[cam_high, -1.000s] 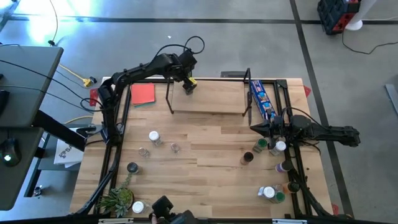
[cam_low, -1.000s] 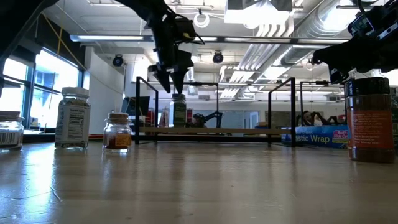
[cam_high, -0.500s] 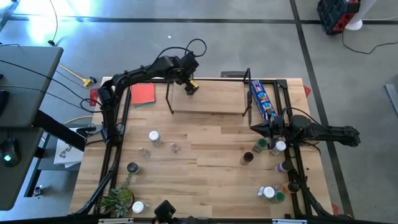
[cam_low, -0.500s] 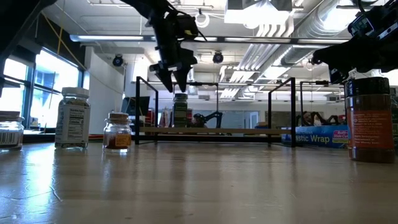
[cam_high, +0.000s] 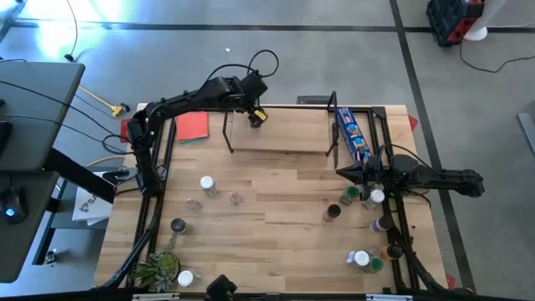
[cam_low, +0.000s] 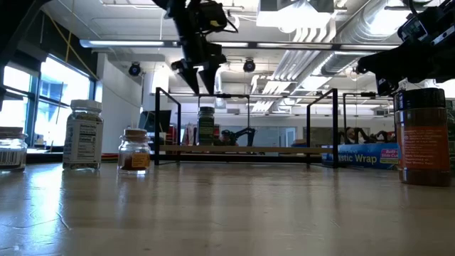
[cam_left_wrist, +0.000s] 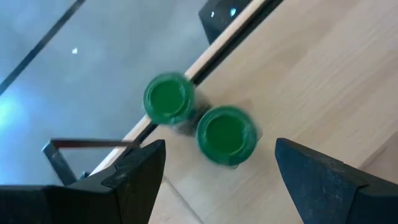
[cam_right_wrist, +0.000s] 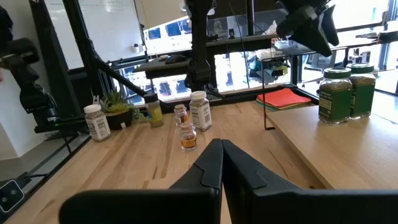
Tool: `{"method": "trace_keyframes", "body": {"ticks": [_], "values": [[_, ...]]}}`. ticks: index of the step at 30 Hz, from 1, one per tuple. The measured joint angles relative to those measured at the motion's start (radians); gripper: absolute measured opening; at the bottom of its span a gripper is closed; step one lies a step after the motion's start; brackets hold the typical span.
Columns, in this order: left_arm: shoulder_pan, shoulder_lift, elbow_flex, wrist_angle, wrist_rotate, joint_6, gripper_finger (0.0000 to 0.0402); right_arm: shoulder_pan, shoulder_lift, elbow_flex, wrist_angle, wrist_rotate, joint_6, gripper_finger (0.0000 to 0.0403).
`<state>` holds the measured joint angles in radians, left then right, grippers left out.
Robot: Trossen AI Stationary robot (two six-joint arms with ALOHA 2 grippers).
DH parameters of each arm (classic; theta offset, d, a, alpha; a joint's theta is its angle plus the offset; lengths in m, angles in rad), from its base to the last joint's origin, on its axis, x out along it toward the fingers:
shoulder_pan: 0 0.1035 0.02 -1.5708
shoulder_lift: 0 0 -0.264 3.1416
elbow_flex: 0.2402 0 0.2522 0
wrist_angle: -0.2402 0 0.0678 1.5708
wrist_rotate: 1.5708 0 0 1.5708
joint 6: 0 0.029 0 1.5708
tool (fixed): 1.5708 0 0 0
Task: Shelf spices
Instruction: Put the bottom left green seasoning bottle on the shelf aligned with the other green seasoning bottle
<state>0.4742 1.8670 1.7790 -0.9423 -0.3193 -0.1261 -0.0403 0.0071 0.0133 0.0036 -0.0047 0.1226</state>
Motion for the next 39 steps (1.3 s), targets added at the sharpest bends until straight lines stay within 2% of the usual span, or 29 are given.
{"method": "trace_keyframes", "body": {"ticks": [4, 8, 14, 16, 20, 39], "values": [[-0.045, 0.025, 0.0, 0.101, 0.084, 0.11, 0.0279, 0.0, 0.0, 0.0, 0.0, 0.0, 0.0, 0.0], [-0.07, 0.077, 0.0, 0.171, 0.081, 0.169, 0.0243, 0.0, 0.0, 0.0, 0.0, 0.0, 0.0, 0.0], [-0.063, 0.159, 0.0, 0.156, 0.087, 0.204, 0.0188, 0.0, 0.0, 0.0, 0.0, 0.0, 0.0, 0.0], [-0.063, 0.182, 0.0, 0.147, 0.075, 0.225, 0.0174, 0.0, 0.0, 0.0, 0.0, 0.0, 0.0, 0.0], [-0.061, 0.217, 0.0, 0.123, -0.013, 0.254, 0.0154, 0.0, 0.0, 0.0, 0.0, 0.0, 0.0, 0.0], [-0.087, 0.202, 0.0, 0.1, -0.061, 0.269, 0.0142, 0.0, 0.0, 0.0, 0.0, 0.0, 0.0, 0.0]]}}
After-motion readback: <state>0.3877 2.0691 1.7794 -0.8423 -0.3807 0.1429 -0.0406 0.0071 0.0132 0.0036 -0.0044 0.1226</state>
